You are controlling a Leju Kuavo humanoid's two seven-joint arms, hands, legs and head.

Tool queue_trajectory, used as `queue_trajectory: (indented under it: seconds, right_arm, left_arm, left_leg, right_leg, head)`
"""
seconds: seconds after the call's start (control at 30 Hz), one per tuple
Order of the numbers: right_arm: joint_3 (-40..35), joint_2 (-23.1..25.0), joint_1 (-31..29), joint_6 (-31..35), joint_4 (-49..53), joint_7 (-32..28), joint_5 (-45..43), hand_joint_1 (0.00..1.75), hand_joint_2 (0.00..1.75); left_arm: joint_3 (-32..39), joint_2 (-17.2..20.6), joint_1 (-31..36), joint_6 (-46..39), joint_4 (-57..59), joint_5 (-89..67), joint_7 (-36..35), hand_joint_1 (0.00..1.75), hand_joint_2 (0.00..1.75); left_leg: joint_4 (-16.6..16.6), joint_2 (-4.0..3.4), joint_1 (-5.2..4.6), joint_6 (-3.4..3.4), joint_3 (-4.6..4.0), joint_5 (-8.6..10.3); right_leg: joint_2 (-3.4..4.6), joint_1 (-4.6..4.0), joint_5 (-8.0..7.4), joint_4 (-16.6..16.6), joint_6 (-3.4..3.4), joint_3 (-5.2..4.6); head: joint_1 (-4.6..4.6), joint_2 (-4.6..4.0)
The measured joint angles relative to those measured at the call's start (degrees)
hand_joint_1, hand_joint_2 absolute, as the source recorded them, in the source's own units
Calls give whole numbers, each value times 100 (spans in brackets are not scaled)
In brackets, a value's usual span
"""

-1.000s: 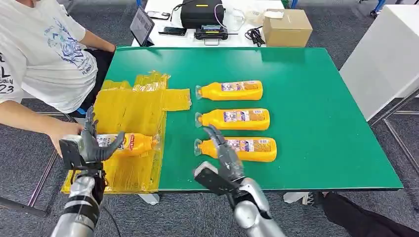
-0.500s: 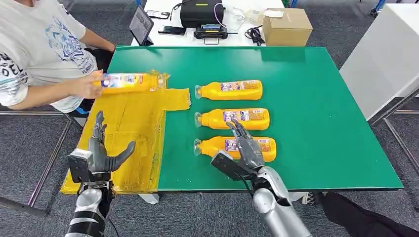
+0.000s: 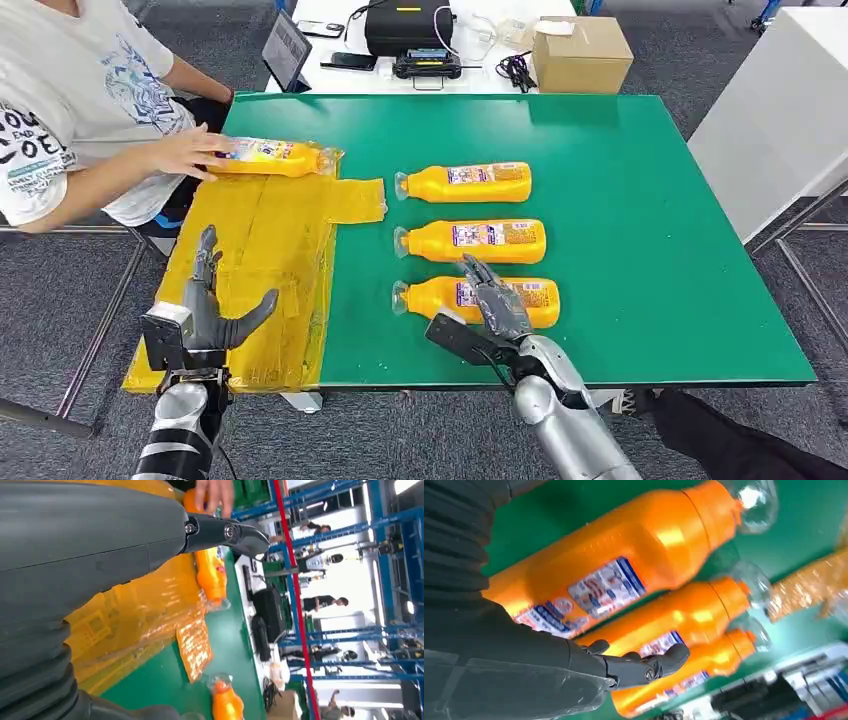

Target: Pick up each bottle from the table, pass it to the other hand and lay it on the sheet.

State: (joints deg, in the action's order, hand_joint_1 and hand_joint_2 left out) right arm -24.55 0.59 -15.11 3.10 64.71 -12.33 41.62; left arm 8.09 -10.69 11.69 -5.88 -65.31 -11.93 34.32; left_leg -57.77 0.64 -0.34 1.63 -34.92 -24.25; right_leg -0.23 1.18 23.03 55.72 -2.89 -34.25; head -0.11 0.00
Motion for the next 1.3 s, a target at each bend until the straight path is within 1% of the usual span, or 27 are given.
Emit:
queue_trajectory:
  seconds: [0.2, 0.33, 0.47, 0.7, 0.93, 1.13, 1.3]
  right_arm:
    - [-92, -66, -194, -85, -371, 39, 2, 0, 175]
    - [-173, -118, -387, -328, -586, 100, -96, 0, 175]
    - [-266, -242, -561, -409, -762, 142, -112, 0, 175]
    - [-393, -470, -707, -485, -797, 302, -26, 0, 175]
    - [-555, -778, -906, -773, -773, 695, 48, 0, 175]
    - [-754, -1078, -1066, -1042, -817, 780, -22, 0, 175]
    - [-817, -1184, -1110, -1112, -850, 809, -83, 0, 175]
  left_arm:
    - [-57, -7, -2, 50, 22, -4, -13, 0, 175]
    - [-96, -7, 11, 50, 83, -61, -13, 0, 175]
    - [-131, -7, 25, 39, 203, -138, -13, 0, 175]
    - [-135, -7, 24, 61, 343, -175, -11, 0, 175]
    - [-131, -7, 7, -2, 496, -282, -26, 0, 175]
    - [-125, -2, 5, 55, 601, -289, -46, 0, 175]
    - [-120, -2, 6, 57, 653, -288, -57, 0, 175]
  left_leg:
    - [0, 0, 0, 0, 0, 1]
    - [-1, -2, -1, 0, 2, 1]
    - [-1, 0, 0, 0, 3, 1]
    - [-1, 0, -2, 0, 2, 1]
    - [-2, 1, -2, 0, 1, 1]
    - [-2, 3, -2, 1, 1, 1]
    - [-2, 1, -2, 1, 3, 1]
  right_leg:
    - [0, 0, -1, 0, -1, 2]
    - [1, 0, -1, 0, -1, 1]
    - [0, 0, -1, -1, -1, 2]
    - [0, 1, -2, 0, -2, 4]
    - [0, 1, -2, 0, -3, 3]
    - [-1, 1, -2, -1, -3, 4]
    - [0, 1, -3, -1, -4, 5]
  head:
    - [0, 0]
    - [-2, 0]
    - [0, 0]
    - [0, 0]
    - [0, 0]
    - [0, 0]
    - [-2, 0]
